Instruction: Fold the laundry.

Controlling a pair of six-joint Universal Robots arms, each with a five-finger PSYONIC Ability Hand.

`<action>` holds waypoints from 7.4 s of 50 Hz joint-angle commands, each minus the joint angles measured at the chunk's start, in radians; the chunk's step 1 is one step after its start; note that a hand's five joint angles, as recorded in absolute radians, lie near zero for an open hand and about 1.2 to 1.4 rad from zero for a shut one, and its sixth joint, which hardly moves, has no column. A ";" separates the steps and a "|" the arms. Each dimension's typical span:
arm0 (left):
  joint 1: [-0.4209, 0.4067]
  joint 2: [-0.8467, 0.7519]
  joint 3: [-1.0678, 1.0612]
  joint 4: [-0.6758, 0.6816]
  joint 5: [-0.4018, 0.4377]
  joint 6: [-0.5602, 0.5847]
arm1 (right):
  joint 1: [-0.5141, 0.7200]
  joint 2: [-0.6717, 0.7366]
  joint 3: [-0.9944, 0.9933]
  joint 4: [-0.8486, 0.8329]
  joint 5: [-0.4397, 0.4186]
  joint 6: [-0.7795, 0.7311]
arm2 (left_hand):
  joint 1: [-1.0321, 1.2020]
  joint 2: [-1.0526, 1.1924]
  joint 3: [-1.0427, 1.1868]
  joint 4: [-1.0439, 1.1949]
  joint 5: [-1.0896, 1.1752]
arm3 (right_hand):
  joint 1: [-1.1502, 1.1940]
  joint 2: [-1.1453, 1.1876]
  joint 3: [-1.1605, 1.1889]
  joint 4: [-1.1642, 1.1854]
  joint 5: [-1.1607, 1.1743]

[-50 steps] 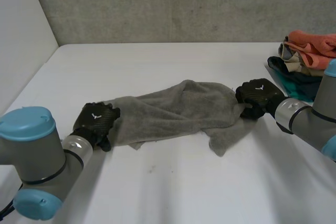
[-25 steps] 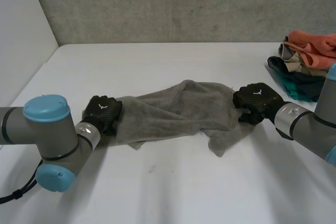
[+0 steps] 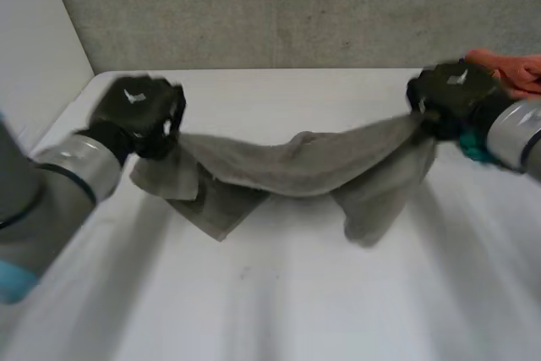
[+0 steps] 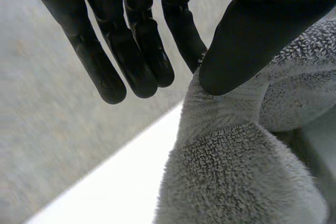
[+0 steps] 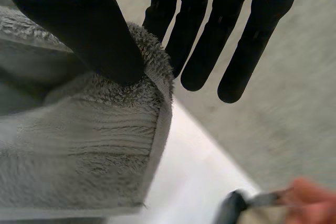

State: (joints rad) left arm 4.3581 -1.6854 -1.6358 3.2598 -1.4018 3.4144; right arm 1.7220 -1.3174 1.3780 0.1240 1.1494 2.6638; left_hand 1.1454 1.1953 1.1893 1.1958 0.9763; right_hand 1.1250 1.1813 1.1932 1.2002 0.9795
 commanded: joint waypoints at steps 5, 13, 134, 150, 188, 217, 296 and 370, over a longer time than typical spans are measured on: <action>-0.005 0.227 0.039 -0.201 -0.003 -0.030 | -0.025 -0.252 -0.120 0.236 0.056 -0.094 | 0.251 0.201 0.207 0.200 0.245 | 0.271 0.215 0.203 0.196 0.242; -0.011 0.008 0.063 -0.218 -0.006 -0.018 | 0.080 -0.082 -0.125 0.385 0.236 -0.398 | 0.251 0.201 0.207 0.200 0.245 | 0.271 0.215 0.203 0.196 0.242; -0.006 -0.140 -0.184 -0.128 -0.091 0.282 | -0.056 0.084 0.274 0.059 0.351 -0.614 | 0.251 0.201 0.207 0.200 0.245 | 0.271 0.215 0.203 0.196 0.242; -0.002 -0.384 0.671 0.152 -0.167 0.356 | 0.097 0.238 -0.386 -0.596 0.389 -0.447 | 0.251 0.201 0.207 0.200 0.245 | 0.271 0.215 0.203 0.196 0.242; 0.061 -0.462 0.074 -0.038 -0.146 0.325 | 0.064 0.181 0.309 -0.290 0.190 -0.248 | 0.251 0.201 0.207 0.200 0.245 | 0.271 0.215 0.203 0.196 0.242; 0.080 -0.048 -0.380 0.121 -0.143 0.316 | 0.065 0.185 0.374 -0.337 0.185 -0.246 | -0.544 -0.594 -0.588 -0.594 -0.549 | 0.271 0.215 0.203 0.196 0.242; 0.189 -0.235 -0.184 0.187 -0.233 0.273 | 0.093 0.377 -0.029 -0.335 0.260 -0.570 | 0.251 0.201 0.207 0.200 0.245 | 0.271 0.215 0.203 0.196 0.242; 0.110 -0.334 -0.093 0.426 -0.338 0.325 | -0.033 0.207 0.328 -0.279 0.148 -0.209 | -0.762 -0.811 -0.805 -0.812 -0.767 | -0.820 -0.876 -0.888 -0.895 -0.849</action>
State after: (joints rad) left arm 4.4977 -2.1106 -1.5897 3.6815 -1.7666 3.7428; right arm 1.7049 -1.1126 1.7067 -0.1513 1.2980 2.4622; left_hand 0.4015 0.3897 0.3879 0.3779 0.1998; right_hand 0.2358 0.2198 0.2277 0.2269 0.0504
